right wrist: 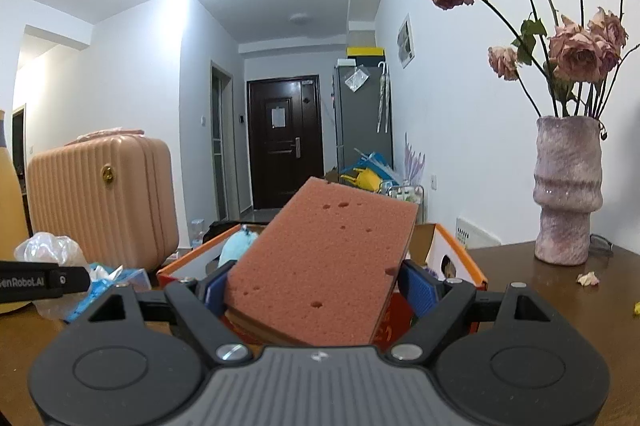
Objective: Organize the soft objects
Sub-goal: 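Carry the plastic bag and sponge in both grippers toward the box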
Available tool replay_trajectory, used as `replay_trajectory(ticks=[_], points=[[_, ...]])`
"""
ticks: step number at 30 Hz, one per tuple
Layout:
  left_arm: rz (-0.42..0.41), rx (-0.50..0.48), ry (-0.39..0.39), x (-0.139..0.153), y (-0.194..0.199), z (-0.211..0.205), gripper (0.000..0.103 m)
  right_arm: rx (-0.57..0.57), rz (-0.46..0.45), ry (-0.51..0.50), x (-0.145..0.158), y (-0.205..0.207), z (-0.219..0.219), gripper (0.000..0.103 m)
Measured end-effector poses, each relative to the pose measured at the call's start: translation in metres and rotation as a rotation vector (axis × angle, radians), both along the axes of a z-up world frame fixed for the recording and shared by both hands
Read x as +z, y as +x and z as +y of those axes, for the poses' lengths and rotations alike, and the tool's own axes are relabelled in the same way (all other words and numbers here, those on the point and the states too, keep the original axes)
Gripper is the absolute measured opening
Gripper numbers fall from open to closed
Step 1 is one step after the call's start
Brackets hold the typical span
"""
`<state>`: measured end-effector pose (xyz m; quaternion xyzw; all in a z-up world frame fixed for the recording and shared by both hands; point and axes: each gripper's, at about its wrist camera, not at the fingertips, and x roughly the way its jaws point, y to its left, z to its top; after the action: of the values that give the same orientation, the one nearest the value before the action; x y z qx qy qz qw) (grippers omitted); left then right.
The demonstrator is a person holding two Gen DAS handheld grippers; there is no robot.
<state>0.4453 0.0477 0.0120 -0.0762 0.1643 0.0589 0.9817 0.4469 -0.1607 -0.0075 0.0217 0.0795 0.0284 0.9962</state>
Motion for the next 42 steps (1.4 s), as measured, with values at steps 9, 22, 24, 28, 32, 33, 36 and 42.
replay_trajectory(ticks=[9,22,24,28,32,33,36,42], points=[[-0.033,0.006,0.005,0.005,0.018,-0.018,0.041,-0.024,-0.020,0.015,0.001,0.018,-0.010,0.084],[-0.053,0.030,-0.021,0.009,0.050,-0.029,0.041,-0.029,-0.032,0.023,0.003,0.041,-0.018,0.084],[-0.053,0.030,-0.023,0.009,0.055,-0.029,0.041,-0.031,-0.034,0.024,0.003,0.046,-0.019,0.084],[-0.053,0.033,-0.027,0.008,0.066,-0.031,0.041,-0.034,-0.036,0.023,0.003,0.057,-0.022,0.084],[-0.054,0.036,-0.030,0.009,0.077,-0.033,0.041,-0.035,-0.037,0.022,0.004,0.064,-0.023,0.084],[-0.055,0.037,-0.030,0.009,0.079,-0.033,0.041,-0.035,-0.036,0.022,0.004,0.065,-0.023,0.084],[-0.057,0.037,-0.032,0.008,0.086,-0.035,0.041,-0.035,-0.037,0.019,0.004,0.074,-0.023,0.084],[-0.056,0.029,-0.024,0.007,0.105,-0.043,0.041,-0.034,-0.039,0.011,0.004,0.090,-0.023,0.084]])
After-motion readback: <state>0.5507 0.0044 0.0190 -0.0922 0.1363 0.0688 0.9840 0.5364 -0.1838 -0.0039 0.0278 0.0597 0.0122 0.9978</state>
